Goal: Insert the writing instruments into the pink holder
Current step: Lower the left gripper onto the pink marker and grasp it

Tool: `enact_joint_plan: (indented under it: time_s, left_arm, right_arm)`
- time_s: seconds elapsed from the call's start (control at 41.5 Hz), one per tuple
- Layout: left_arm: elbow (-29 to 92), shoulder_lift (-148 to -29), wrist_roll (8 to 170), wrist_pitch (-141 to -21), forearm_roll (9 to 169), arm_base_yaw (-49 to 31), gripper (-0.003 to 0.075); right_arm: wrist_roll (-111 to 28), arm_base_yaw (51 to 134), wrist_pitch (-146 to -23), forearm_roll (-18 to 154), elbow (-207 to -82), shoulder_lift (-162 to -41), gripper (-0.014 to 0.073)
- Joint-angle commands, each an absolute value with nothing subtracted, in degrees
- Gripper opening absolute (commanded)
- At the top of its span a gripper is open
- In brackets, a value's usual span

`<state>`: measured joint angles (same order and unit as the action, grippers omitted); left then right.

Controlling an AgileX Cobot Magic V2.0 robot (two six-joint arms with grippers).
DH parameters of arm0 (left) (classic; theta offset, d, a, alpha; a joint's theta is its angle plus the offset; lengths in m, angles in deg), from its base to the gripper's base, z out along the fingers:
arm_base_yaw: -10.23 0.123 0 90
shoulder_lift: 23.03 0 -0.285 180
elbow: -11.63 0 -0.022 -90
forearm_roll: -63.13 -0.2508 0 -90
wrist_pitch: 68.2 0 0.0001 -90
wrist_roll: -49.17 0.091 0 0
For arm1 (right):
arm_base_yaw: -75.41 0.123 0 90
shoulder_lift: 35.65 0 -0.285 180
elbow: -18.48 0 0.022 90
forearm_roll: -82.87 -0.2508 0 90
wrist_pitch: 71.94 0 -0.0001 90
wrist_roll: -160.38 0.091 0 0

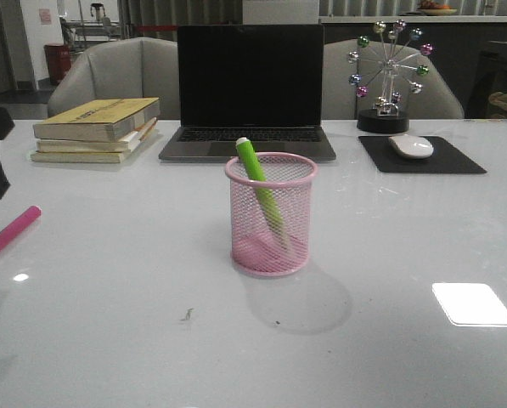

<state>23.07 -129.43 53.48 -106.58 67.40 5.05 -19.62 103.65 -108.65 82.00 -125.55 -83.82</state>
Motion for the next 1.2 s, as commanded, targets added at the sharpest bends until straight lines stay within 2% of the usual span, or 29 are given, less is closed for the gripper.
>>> enact_joint_plan:
  time_s: [0.0, 0.361, 0.458, 0.963, 1.18]
  left_arm:
    - [17.2, -131.5, 53.1, -105.2, 68.1, 5.2, 0.0517]
    - [5.5, -143.3, 53.1, -106.3, 68.1, 5.2, 0.0516]
    - [3.7, -145.1, 53.1, -106.3, 68.1, 5.2, 0.0496]
    - [-0.9, -149.1, 53.1, -112.0, 68.0, 5.2, 0.0340]
    - [-0.9, -149.1, 53.1, -113.0, 67.4, 5.2, 0.0169]
  right_arm:
    - [-20.2, 103.2, -104.9, 82.5, -127.1, -83.7, 0.0467]
    - [-20.2, 103.2, -104.9, 82.5, -127.1, -83.7, 0.0467]
    - [-20.2, 103.2, -104.9, 82.5, -127.1, -83.7, 0.0467]
    - [-20.2, 103.2, -104.9, 82.5, -127.1, -83.7, 0.0467]
    - [-20.2, 103.2, -104.9, 82.5, -127.1, -83.7, 0.0467]
